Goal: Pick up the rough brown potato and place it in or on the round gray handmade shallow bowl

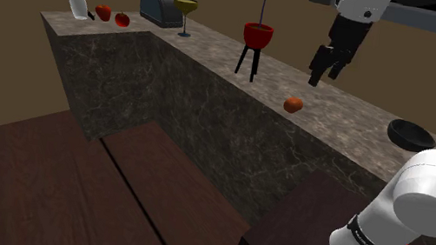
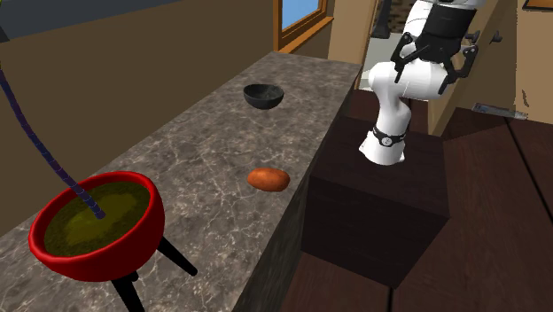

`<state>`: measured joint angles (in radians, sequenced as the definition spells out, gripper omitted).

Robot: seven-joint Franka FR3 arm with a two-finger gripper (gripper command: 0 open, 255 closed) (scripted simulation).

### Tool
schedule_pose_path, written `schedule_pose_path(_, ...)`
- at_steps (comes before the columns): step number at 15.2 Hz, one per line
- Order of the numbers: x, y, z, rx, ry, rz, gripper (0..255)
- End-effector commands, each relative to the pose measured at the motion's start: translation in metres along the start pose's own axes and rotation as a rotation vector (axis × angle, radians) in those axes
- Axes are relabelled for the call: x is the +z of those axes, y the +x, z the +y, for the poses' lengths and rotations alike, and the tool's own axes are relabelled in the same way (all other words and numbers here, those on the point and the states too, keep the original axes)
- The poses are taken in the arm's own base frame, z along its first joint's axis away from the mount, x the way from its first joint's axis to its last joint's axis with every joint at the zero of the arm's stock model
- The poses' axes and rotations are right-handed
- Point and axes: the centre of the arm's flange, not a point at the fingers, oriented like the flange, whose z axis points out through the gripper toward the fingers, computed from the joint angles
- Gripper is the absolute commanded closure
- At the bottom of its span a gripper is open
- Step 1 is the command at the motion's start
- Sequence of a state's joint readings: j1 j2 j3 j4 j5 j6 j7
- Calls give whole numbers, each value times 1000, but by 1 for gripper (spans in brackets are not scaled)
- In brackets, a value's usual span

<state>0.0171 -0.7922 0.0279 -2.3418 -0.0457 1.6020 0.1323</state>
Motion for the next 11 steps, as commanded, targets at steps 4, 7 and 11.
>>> schedule_pose_path(4, 26, 33, 0, 98, -42, -20, 0)
schedule_pose_path(7, 52, 65, 5, 196, -85, -39, 0)
schedule_pose_path(11, 88, 106, 17, 326, -141, -65, 0)
